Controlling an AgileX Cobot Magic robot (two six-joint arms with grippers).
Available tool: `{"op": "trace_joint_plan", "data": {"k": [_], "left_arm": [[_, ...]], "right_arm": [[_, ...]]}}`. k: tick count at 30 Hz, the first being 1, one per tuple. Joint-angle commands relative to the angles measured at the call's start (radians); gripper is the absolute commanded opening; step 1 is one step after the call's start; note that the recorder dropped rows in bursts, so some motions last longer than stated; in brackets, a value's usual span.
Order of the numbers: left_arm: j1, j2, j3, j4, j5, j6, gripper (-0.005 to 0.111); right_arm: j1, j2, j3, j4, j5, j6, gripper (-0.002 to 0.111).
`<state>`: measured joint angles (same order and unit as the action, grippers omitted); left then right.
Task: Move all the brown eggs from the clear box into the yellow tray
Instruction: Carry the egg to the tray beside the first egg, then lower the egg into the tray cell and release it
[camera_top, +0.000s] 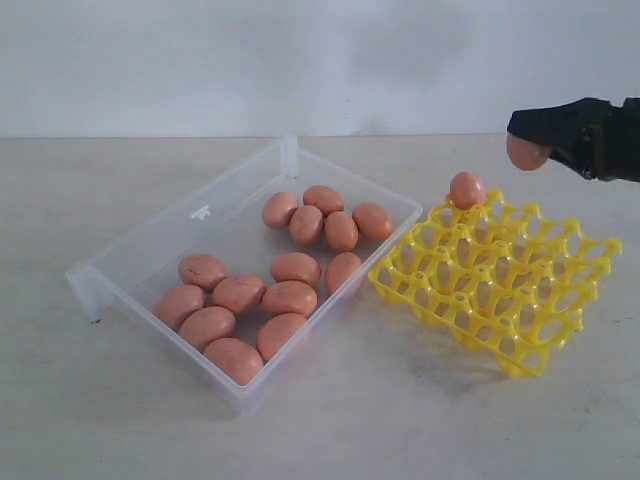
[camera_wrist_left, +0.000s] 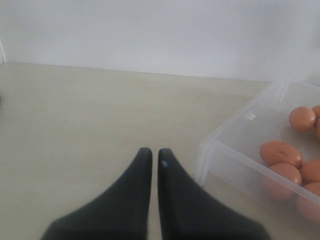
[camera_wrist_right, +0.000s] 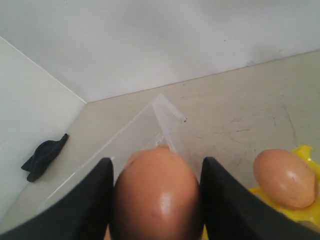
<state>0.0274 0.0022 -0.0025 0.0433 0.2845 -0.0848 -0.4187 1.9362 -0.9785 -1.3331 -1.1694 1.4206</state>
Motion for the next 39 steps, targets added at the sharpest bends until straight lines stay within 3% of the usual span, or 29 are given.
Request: {"op": "trace_joint_plan", "data": {"k": [1,10,19,29,39], "left_arm": [[-0.002,-0.002,0.003,-0.003,-0.008,0.002,0.004],[-0.002,-0.002,0.003,-0.003,-0.008,0.002,0.004],[-0.002,-0.002,0.003,-0.003,-0.004,0.002,0.004],[-0.002,-0.002,0.003,-0.003,-0.004,0.002,0.004],[-0.002,-0.002,0.003,-0.003,-0.006,0.002,0.004]], "right_arm": [[-0.007,0.078,-0.055,0.004,-0.027,-0.013,0.0],[-0.007,0.191,-0.143,0.015,0.009,-0.07,0.0],[0.007,0.25,-0.145,0.067,0.074,-0.291,0.0],[0.072,0.271,-0.185,0.083,0.163,-0.419,0.0],[0.079,0.271,-0.185,0.072,0.236,-0.436,0.0]]}}
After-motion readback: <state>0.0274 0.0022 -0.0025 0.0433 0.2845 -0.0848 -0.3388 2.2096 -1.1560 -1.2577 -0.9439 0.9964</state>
